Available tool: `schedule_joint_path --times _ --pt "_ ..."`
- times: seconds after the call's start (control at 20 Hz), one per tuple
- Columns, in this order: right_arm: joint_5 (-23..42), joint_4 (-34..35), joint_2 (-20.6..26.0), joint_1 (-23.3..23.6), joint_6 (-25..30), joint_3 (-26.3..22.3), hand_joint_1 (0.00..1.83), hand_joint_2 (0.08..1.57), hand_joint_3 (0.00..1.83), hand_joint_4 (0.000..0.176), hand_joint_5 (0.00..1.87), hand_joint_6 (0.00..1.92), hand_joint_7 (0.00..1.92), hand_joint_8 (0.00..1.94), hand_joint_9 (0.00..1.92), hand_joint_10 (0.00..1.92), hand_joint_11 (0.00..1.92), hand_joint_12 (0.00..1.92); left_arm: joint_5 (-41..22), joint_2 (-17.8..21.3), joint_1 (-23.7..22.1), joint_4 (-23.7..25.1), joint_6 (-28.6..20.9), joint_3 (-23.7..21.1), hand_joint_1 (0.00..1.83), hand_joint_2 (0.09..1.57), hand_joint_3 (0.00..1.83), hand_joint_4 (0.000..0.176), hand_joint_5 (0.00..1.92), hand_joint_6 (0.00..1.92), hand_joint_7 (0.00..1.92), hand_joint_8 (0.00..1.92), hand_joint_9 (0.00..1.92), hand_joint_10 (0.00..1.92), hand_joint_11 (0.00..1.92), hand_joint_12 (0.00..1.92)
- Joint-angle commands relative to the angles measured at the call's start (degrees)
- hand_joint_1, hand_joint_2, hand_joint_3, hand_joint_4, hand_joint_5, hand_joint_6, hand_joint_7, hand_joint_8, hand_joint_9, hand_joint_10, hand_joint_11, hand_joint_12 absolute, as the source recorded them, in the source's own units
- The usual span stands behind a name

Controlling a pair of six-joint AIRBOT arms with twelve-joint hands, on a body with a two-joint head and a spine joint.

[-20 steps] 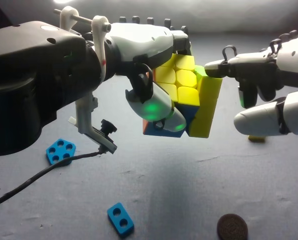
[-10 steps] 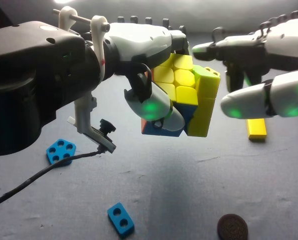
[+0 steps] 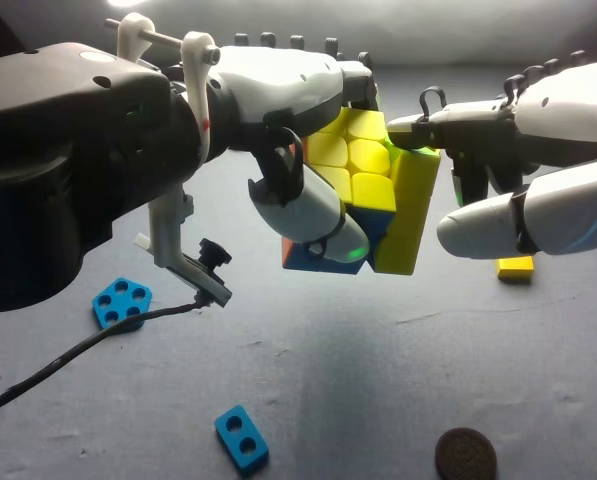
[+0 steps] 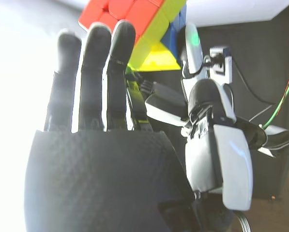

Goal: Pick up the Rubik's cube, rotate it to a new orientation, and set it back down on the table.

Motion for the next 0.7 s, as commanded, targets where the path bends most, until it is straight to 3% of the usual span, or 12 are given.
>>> schedule_joint_path --times 0.0,0.1,0.3,0.65 --pt "4.5 0.5 0.1 0.3 0.1 0.1 0.17 1.25 0.00 0.000 0.10 0.01 0.45 1.08 0.39 1.66 0.25 1.92 0.7 0.3 -1.0 2.4 -0.5 0.0 1.00 1.43 0.00 0.001 0.41 1.76 0.52 1.84 0.38 1.92 0.34 1.92" --pt "4.2 0.5 0.1 0.2 0.3 0.0 0.17 1.25 0.00 0.000 0.09 0.01 0.46 1.09 0.40 1.68 0.26 1.92 0.6 0.3 -1.0 2.3 -0.5 0.1 1.02 1.41 0.00 0.015 0.47 1.71 0.51 1.81 0.42 1.92 0.41 1.92" --pt "3.9 0.5 0.1 -0.5 0.6 -0.3 0.18 1.24 0.00 0.000 0.10 0.01 0.47 1.07 0.41 1.65 0.24 1.92 0.6 0.3 -1.1 2.2 -0.5 0.1 1.00 1.43 0.00 0.020 0.44 1.77 0.48 1.84 0.39 1.92 0.38 1.92" --pt "3.7 0.5 1.1 -1.3 0.2 -2.7 0.17 1.25 0.00 0.000 0.10 0.00 0.47 1.06 0.42 1.66 0.27 1.92 0.5 0.3 -1.3 2.2 -0.5 0.1 1.01 1.42 0.00 0.014 0.45 1.74 0.50 1.84 0.40 1.92 0.37 1.92"
